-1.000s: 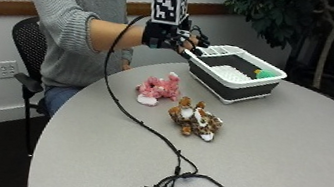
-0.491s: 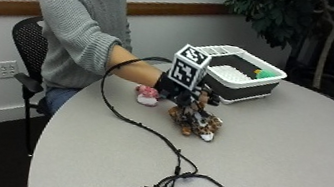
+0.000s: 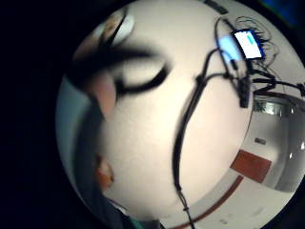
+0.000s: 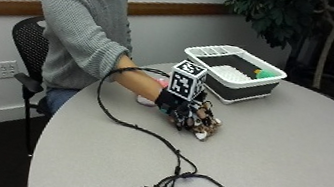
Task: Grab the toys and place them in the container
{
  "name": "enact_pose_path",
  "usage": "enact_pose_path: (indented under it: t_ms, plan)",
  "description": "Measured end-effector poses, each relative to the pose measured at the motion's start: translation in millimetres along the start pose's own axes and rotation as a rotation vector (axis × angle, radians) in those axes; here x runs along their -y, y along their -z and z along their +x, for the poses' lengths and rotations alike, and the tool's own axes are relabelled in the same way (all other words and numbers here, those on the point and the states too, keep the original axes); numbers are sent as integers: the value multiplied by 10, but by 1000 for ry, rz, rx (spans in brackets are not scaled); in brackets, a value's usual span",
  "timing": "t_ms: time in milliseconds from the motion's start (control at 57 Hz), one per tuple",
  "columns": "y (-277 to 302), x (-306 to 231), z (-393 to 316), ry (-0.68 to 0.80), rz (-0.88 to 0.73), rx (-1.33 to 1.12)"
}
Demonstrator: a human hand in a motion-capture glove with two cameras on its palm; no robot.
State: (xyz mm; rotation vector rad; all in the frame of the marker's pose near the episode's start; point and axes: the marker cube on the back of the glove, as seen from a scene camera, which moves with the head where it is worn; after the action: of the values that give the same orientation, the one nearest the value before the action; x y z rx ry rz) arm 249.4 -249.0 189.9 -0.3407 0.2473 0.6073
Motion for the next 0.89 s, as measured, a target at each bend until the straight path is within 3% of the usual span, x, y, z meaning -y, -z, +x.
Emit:
enact_pose_path:
  t_ms: [123, 386, 456, 526, 597, 737, 895]
  plan:
    - [100, 35, -33, -17, 101, 42]
    - [489, -30, -64, -15, 120, 121]
    - [830, -34, -313, 56, 153, 171]
    - [1352, -22, -586, 225, 186, 211]
    - [1658, -181, -1306, 383, 246, 192]
    - [2207, -294, -2158, 471, 294, 263]
    - [2166, -268, -2624, 497, 262, 228]
